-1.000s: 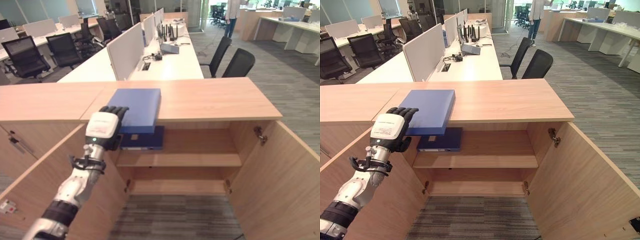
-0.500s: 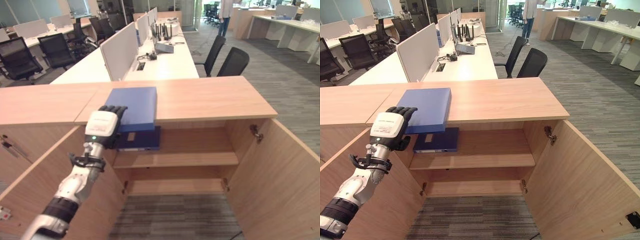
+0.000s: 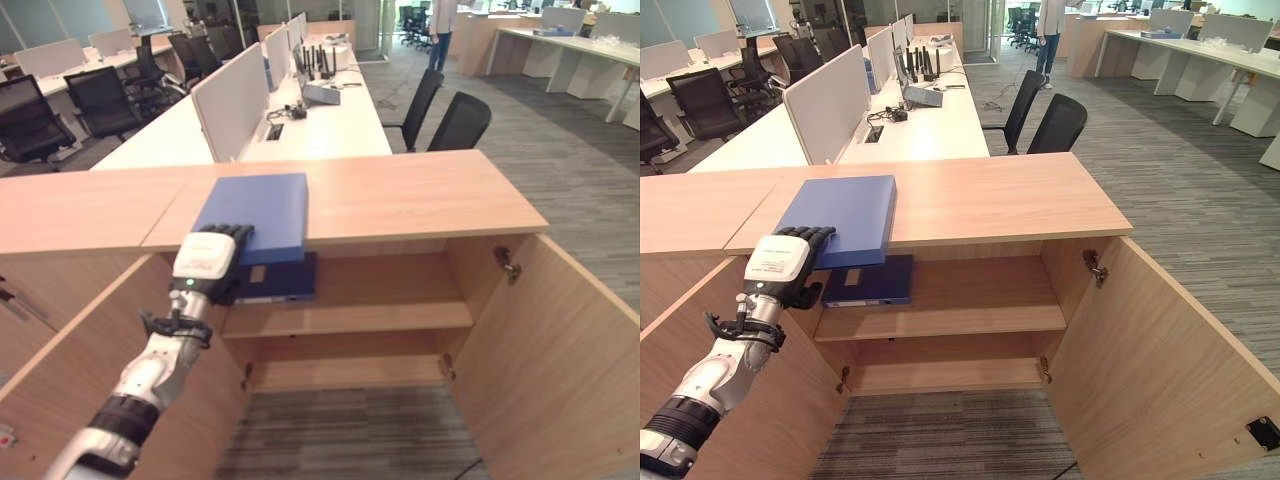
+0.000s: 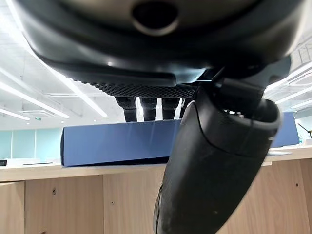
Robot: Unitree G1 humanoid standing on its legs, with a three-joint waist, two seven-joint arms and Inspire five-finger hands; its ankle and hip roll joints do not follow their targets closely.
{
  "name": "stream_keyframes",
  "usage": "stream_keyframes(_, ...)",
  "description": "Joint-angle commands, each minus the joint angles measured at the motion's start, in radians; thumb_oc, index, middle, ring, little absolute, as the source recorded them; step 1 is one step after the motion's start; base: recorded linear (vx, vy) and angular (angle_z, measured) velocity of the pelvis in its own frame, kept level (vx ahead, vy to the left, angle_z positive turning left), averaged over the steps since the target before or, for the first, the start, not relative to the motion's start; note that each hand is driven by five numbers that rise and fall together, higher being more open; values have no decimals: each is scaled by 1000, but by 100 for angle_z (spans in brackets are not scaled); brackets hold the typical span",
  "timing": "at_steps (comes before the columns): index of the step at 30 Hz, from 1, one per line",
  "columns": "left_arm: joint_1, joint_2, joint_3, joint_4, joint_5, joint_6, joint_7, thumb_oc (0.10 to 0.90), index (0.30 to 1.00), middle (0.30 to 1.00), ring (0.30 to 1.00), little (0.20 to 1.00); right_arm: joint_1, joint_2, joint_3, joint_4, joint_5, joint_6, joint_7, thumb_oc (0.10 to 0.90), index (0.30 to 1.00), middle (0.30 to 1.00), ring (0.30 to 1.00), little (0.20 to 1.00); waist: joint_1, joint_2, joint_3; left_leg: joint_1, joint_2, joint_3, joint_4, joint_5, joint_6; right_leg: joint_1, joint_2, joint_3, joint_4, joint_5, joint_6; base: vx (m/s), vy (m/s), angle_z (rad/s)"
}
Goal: Put the empty folder in the office cabinet
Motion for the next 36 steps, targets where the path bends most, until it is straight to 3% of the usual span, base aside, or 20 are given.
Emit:
stream_keyframes(1, -236, 44, 32, 66, -33, 16, 43, 800, 900, 900, 900, 900, -5, -10, 40, 42, -23, 0, 11, 800, 900, 900, 900, 900, -25, -22, -43, 11, -23, -29, -6, -131, -36, 106, -34, -4, 7, -136, 94, -12, 2, -3)
stream_keyframes(5, -258, 48, 3, 115, -25, 23, 41, 800, 900, 900, 900, 900, -6, -12, 41, 43, -23, -1, 11, 800, 900, 900, 900, 900, -28, -21, -44, 12, -23, -25, -6, -132, -36, 106, -34, -4, 7, -136, 94, -4, 1, -3)
stream_keyframes(6, -259, 48, 2, 117, -25, 23, 41, 696, 745, 745, 745, 745, -6, -12, 41, 43, -23, -1, 11, 800, 900, 900, 900, 900, -28, -22, -44, 12, -23, -25, -6, -132, -36, 106, -34, -4, 7, -136, 94, 0, 0, 0)
stream_keyframes(7, -264, 50, -4, 127, -22, 26, 40, 400, 300, 300, 300, 300, -7, -12, 41, 43, -24, -1, 10, 800, 900, 900, 900, 900, -28, -21, -44, 12, -23, -24, -6, -132, -36, 106, -34, -4, 7, -136, 95, 0, 0, 0)
stream_keyframes(20, -283, 29, -48, 272, -31, 48, 75, 400, 300, 300, 300, 300, -9, -16, 41, 64, -22, -5, -4, 800, 900, 900, 900, 900, -35, -23, -46, 14, -23, -19, -6, -133, -35, 105, -33, 4, 7, -136, 95, -3, 0, -1)
stream_keyframes(30, -269, 5, -40, 251, -76, 30, 81, 400, 300, 300, 300, 300, -10, -17, 41, 72, -28, -6, -9, 800, 900, 900, 900, 900, -35, -25, -46, 16, -24, -20, -6, -132, -35, 107, -33, 2, 7, -135, 94, 0, 0, 0)
stream_keyframes(32, -237, -24, -5, 170, -115, 10, 85, 400, 300, 300, 300, 300, -9, -16, 36, 70, -27, -9, -14, 800, 900, 900, 900, 900, -33, -27, -44, 16, -24, -23, -6, -131, -34, 106, -33, 1, 7, -135, 93, 0, 0, 0)
stream_keyframes(34, -134, -78, 55, -93, -183, -78, 44, 400, 300, 300, 300, 300, -9, -7, 20, 73, -24, -14, -16, 800, 900, 900, 900, 900, -21, -32, -39, 15, -25, -30, -6, -131, -31, 106, -34, -4, 7, -135, 92, 0, 0, 0)
stream_keyframes(36, -90, -100, 68, -174, -209, -104, 19, 400, 300, 300, 300, 300, -10, -6, 11, 74, -22, -16, -17, 800, 900, 900, 900, 900, -18, -33, -38, 14, -26, -34, -6, -131, -30, 106, -35, -6, 7, -134, 91, 0, 0, 0)
